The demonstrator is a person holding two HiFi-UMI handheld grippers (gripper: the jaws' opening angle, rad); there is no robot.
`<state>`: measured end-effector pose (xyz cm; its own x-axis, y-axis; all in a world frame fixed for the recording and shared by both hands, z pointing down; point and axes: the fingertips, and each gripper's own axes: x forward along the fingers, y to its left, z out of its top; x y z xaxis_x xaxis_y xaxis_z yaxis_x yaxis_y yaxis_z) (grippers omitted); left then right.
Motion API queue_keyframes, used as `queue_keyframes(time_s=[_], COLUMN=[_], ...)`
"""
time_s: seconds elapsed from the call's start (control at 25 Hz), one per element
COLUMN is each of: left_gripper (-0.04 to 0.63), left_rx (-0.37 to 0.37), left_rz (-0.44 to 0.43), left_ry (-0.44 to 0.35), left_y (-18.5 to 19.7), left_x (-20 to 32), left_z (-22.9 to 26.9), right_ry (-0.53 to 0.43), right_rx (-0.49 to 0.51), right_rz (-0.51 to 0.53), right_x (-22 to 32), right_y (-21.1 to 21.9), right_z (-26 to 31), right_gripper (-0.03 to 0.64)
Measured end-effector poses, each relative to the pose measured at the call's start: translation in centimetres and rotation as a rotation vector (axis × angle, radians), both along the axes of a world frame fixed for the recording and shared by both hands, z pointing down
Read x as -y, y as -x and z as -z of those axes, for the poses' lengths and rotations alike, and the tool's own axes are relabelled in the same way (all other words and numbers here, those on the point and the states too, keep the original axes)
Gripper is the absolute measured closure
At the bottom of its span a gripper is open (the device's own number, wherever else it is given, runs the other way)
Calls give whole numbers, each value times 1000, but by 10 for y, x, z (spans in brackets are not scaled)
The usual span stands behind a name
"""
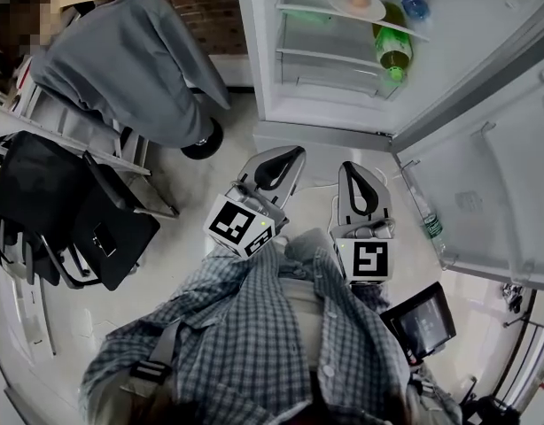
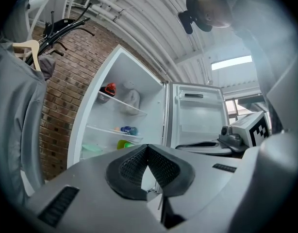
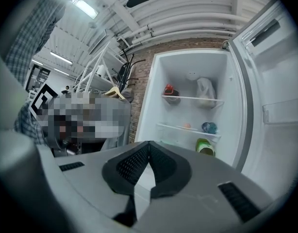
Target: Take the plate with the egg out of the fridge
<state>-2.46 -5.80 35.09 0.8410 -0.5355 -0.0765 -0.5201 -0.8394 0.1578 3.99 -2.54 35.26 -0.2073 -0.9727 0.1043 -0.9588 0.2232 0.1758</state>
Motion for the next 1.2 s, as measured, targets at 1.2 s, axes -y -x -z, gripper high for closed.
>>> queue_keyframes(time_s=[1.2], left_gripper=[589], left_rx=[10], left_rz=[90], left_ry=[-13], left_y=[-102], left_x=[156], left_z=[16], right_ry=[-77], right_rx=[-210], right_rz=[130], right_x=[176], right_y=[-91], right_z=[29], right_gripper=[611])
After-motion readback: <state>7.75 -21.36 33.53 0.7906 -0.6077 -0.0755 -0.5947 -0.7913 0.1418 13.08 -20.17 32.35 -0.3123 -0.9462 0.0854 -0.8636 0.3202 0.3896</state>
